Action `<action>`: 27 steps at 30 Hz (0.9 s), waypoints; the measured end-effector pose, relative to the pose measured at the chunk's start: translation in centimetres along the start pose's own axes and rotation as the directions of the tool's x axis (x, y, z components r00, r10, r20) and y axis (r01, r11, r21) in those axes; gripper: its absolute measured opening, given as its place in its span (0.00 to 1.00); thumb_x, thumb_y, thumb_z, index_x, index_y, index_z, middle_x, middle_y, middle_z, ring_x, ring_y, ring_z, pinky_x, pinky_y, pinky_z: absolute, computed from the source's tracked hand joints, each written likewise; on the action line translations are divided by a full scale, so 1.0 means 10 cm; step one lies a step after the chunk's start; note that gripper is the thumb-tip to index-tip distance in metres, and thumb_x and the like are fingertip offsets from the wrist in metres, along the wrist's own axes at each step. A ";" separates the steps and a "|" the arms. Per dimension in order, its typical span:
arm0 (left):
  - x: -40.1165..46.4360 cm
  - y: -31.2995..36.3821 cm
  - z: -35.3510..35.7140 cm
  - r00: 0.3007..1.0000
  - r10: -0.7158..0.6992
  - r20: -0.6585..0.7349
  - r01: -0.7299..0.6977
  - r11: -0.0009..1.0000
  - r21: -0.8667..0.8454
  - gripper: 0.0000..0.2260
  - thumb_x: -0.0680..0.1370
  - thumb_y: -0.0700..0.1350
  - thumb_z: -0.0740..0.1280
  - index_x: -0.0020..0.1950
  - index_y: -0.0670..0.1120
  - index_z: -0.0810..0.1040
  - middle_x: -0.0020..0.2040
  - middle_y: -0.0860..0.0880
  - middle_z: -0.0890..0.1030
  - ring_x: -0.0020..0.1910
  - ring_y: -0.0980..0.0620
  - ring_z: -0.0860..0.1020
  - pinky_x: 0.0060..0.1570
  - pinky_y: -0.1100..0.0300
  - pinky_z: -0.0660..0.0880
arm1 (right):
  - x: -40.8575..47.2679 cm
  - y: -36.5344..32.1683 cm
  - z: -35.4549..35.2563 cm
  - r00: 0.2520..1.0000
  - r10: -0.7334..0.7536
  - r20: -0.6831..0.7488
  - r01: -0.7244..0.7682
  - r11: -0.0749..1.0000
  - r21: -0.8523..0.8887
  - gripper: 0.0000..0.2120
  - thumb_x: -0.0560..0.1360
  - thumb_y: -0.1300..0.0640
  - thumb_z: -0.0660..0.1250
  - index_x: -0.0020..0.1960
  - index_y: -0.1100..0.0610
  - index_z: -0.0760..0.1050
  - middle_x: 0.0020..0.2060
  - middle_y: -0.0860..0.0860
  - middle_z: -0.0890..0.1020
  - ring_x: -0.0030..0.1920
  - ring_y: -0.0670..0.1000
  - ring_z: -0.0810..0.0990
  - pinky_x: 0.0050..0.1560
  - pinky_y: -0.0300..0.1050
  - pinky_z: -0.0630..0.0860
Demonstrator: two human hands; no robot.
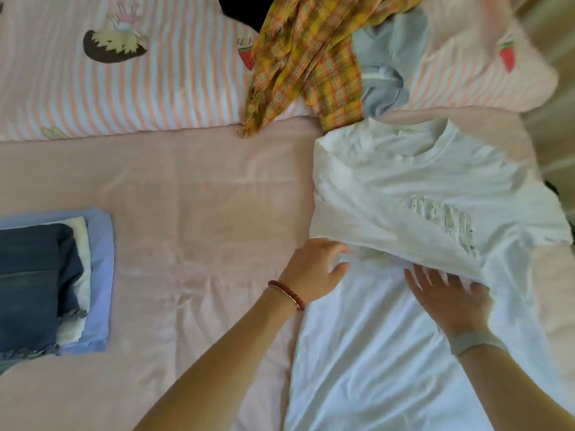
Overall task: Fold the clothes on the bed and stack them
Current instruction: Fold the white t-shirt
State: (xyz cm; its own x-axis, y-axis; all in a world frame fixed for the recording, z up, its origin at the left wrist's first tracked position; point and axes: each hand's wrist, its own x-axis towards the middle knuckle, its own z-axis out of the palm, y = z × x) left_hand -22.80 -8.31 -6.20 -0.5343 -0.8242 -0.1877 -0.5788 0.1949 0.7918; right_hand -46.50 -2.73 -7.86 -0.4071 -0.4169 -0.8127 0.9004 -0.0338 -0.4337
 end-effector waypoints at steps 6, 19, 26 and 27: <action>0.26 -0.18 -0.03 0.973 -0.218 -0.081 0.227 0.966 0.121 0.11 0.78 0.41 0.59 0.58 0.42 0.76 0.56 0.43 0.77 0.55 0.43 0.74 0.53 0.55 0.71 | -0.29 -0.35 -0.04 0.982 -0.134 -0.136 0.015 0.764 -0.645 0.14 0.80 0.55 0.54 0.56 0.61 0.73 0.46 0.54 0.79 0.43 0.52 0.78 0.47 0.47 0.73; 1.07 0.16 0.53 0.992 -0.107 0.066 0.030 0.711 0.703 0.23 0.74 0.41 0.66 0.69 0.49 0.68 0.57 0.45 0.74 0.60 0.44 0.71 0.62 0.48 0.61 | 0.43 -1.21 -0.35 0.905 -0.350 0.242 0.170 -0.225 -0.959 0.19 0.72 0.64 0.65 0.63 0.63 0.68 0.57 0.62 0.74 0.58 0.61 0.71 0.49 0.47 0.67; 0.97 0.24 0.21 0.996 -0.019 0.091 -0.062 0.595 0.801 0.16 0.65 0.32 0.72 0.50 0.43 0.80 0.40 0.42 0.74 0.34 0.43 0.77 0.35 0.54 0.72 | 0.15 -1.66 -0.17 0.300 -0.275 0.913 0.683 -0.607 -0.407 0.11 0.65 0.69 0.62 0.46 0.58 0.73 0.47 0.52 0.71 0.44 0.54 0.71 0.32 0.41 0.67; 0.94 0.27 0.22 0.977 -0.159 0.144 -0.026 0.580 0.815 0.22 0.69 0.34 0.68 0.61 0.48 0.75 0.48 0.44 0.74 0.44 0.43 0.78 0.43 0.53 0.72 | 0.14 -1.70 -0.18 0.249 -0.191 0.949 0.676 -0.668 -0.312 0.11 0.65 0.67 0.63 0.45 0.57 0.73 0.48 0.52 0.73 0.46 0.54 0.71 0.33 0.44 0.70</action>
State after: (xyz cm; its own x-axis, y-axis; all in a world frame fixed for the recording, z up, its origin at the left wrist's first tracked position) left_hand -30.75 -14.39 -7.07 -0.5185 -0.7595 -0.3929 -0.8235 0.5672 -0.0097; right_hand -62.64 -1.16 -2.35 -0.1280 -0.9598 0.2496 -0.9243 0.0242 -0.3809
